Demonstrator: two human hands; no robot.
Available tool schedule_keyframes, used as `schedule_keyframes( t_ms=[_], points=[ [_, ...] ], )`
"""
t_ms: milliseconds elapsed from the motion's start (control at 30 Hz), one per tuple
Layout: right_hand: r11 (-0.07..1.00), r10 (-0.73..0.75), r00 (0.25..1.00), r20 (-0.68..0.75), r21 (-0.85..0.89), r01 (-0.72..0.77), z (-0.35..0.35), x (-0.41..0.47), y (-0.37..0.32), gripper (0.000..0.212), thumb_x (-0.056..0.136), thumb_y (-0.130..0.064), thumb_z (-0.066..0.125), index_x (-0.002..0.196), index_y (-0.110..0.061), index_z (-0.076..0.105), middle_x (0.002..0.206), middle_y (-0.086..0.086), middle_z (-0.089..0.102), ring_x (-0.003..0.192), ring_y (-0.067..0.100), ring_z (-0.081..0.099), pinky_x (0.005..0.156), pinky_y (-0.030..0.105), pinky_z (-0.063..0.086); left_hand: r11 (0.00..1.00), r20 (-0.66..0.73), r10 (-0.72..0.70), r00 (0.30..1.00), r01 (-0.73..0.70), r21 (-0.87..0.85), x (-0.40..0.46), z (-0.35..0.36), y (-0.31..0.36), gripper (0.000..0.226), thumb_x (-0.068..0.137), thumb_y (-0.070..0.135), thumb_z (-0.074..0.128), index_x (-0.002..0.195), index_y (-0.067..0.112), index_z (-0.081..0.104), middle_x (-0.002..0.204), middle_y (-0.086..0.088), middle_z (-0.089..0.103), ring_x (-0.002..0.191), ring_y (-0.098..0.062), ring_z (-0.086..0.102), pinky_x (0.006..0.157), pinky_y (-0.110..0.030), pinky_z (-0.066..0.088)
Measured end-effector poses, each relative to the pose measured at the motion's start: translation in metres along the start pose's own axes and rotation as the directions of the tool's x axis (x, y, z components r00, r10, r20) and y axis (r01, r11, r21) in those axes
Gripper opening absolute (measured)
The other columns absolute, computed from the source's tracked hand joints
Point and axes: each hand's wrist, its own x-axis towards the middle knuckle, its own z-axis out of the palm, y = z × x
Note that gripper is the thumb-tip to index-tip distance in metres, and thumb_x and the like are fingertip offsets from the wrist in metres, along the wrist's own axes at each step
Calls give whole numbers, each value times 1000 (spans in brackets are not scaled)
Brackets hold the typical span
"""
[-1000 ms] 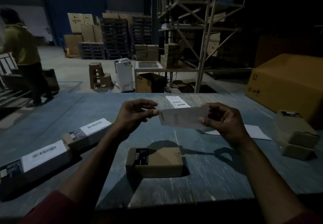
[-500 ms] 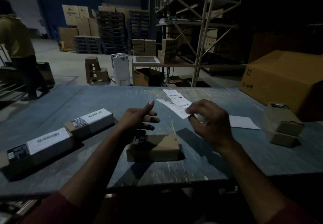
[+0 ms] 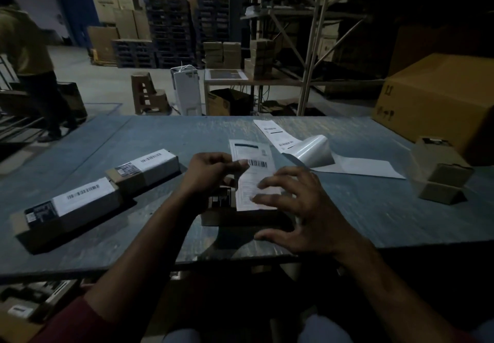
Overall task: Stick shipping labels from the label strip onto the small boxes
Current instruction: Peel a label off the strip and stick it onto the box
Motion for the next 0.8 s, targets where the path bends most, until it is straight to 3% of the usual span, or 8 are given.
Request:
schedule_keyframes(
  t_ms=[100, 200, 233, 300, 400, 533, 667, 800],
  points=[
    [908, 318, 942, -111, 322, -269, -8, 0, 0, 51, 81, -56, 80, 122, -26, 73, 129, -8, 69, 125, 14, 61, 101, 37, 50, 997, 35, 48, 998, -46, -55, -3, -4, 9, 25, 91, 19, 78, 101, -3, 73, 81, -9, 77, 65, -19, 68, 61, -32, 52],
    [430, 755, 654, 43, 720, -544, -10, 14, 6, 33, 93, -39, 76, 124, -27, 71, 115, -8, 77, 112, 12, 70, 93, 39, 59, 994, 110, 66, 992, -56, -90, -6, -5, 15, 26, 89, 21, 77, 104, -1, 73, 88, -12, 76, 71, -22, 65, 73, -39, 49],
    [260, 799, 580, 157, 780, -570, -11, 19, 10, 29, 95, -30, 74, 124, -23, 71, 110, -3, 79, 109, 17, 73, 93, 43, 59, 995, 129, 64, 990, -53, -88, -6, -4, 15, 31, 86, 23, 78, 104, -1, 72, 91, -13, 76, 73, -23, 65, 75, -41, 49],
    [78, 792, 528, 307, 807, -585, -12, 24, 16, 27, 95, -20, 74, 122, -17, 70, 106, 6, 81, 104, 26, 76, 95, 50, 59, 997, 142, 53, 988, -44, -67, -6, -3, 16, 40, 81, 27, 79, 106, -4, 71, 94, -13, 78, 74, -23, 66, 72, -37, 50],
    [44, 785, 522, 333, 811, -584, -12, 25, 17, 31, 90, -10, 77, 120, -12, 70, 100, 12, 82, 96, 29, 79, 84, 44, 63, 999, 110, 31, 993, -28, -22, -4, -3, 13, 25, 89, 22, 77, 100, -1, 76, 93, -10, 80, 77, -25, 68, 67, -33, 50],
    [83, 799, 511, 317, 783, -616, -7, 23, 20, 32, 85, -5, 82, 114, -9, 71, 94, 14, 81, 87, 27, 77, 70, 33, 61, 1000, 78, -2, 997, 0, 27, -1, -8, 4, 11, 91, 16, 78, 93, 5, 80, 96, -14, 81, 83, -33, 69, 78, -43, 56],
    [82, 807, 481, 342, 743, -665, -6, 27, 22, 34, 81, -6, 85, 112, -10, 71, 91, 10, 82, 84, 23, 80, 73, 35, 62, 983, 27, -31, 999, 26, 182, -1, -11, 6, 8, 91, 15, 79, 94, 8, 81, 85, -4, 81, 67, -19, 66, 55, -27, 50],
    [1, 808, 430, 402, 729, -685, -4, 33, 25, 35, 81, -1, 85, 112, -6, 70, 93, 19, 80, 76, 27, 79, 64, 32, 63, 951, -28, -35, 999, 42, 305, 0, -12, 7, 8, 87, 17, 83, 88, 10, 80, 81, -5, 81, 64, -18, 66, 50, -26, 41]
  ],
)
